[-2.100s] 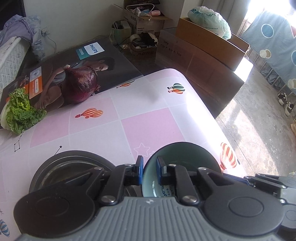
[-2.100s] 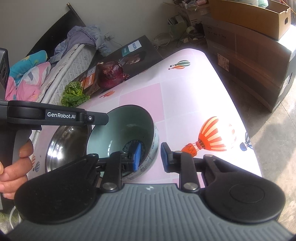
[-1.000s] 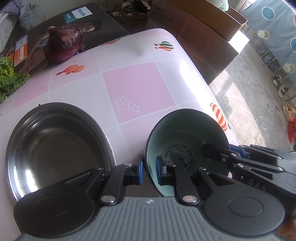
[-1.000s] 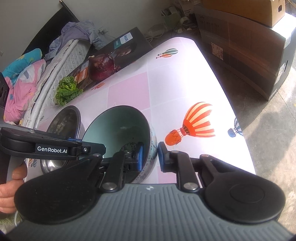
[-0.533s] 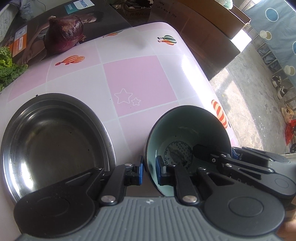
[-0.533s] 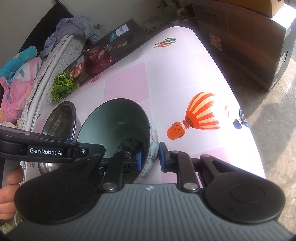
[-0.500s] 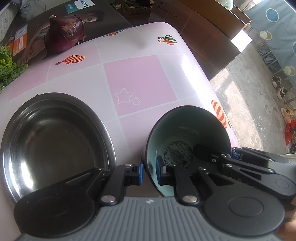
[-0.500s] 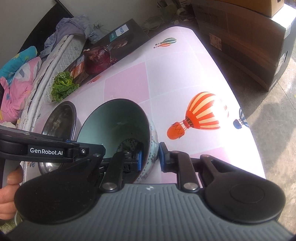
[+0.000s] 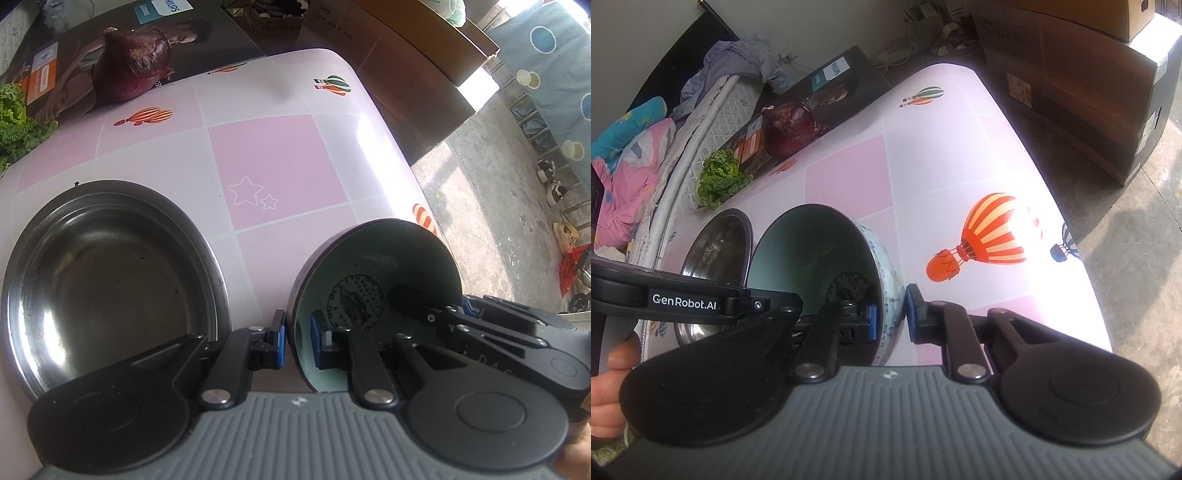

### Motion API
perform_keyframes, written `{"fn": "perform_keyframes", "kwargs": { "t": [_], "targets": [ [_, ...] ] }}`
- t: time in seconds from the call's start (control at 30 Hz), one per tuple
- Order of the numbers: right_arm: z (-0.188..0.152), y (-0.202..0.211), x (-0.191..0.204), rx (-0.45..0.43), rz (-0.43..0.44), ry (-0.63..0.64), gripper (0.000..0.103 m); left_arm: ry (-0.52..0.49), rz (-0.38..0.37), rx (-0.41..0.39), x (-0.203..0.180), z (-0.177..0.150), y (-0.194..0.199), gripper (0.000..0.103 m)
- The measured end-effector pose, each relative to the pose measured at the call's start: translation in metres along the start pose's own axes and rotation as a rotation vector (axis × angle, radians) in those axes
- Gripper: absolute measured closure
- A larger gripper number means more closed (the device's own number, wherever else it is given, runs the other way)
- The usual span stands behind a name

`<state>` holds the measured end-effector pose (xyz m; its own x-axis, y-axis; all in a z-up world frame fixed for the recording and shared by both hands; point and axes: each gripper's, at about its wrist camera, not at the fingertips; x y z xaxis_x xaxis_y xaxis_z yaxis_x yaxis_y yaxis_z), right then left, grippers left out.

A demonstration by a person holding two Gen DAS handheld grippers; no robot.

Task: Organize plates and bowls

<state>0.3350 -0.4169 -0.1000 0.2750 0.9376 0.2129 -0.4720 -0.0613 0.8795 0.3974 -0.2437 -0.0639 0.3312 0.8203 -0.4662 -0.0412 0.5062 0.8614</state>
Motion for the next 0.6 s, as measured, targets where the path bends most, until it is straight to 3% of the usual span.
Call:
{"fn": "perform_keyframes", "kwargs": {
  "t": [0.33,0.6],
  "targets": [
    [0.013,0.033,0.015,-0.062,0.003,0.015,0.089,-0.008,-0.044,-0.065,-0.003,-0.002,0.035,0.088],
    [0.027,0.045,0.069,-0.079,0.048,0.080,0.089,0.033,-0.031,-0.146,0.028,-0.011,0.091,0.088]
  ]
}}
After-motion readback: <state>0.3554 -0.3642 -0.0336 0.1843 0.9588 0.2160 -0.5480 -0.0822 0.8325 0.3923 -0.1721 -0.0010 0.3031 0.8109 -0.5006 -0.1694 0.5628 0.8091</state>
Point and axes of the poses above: each gripper's, at about its wrist camera, not at the fingertips, and y roughly against the way its jaws point, x to its left, z to its top, and after that the axes turned 14 degrees about -z, right-handed
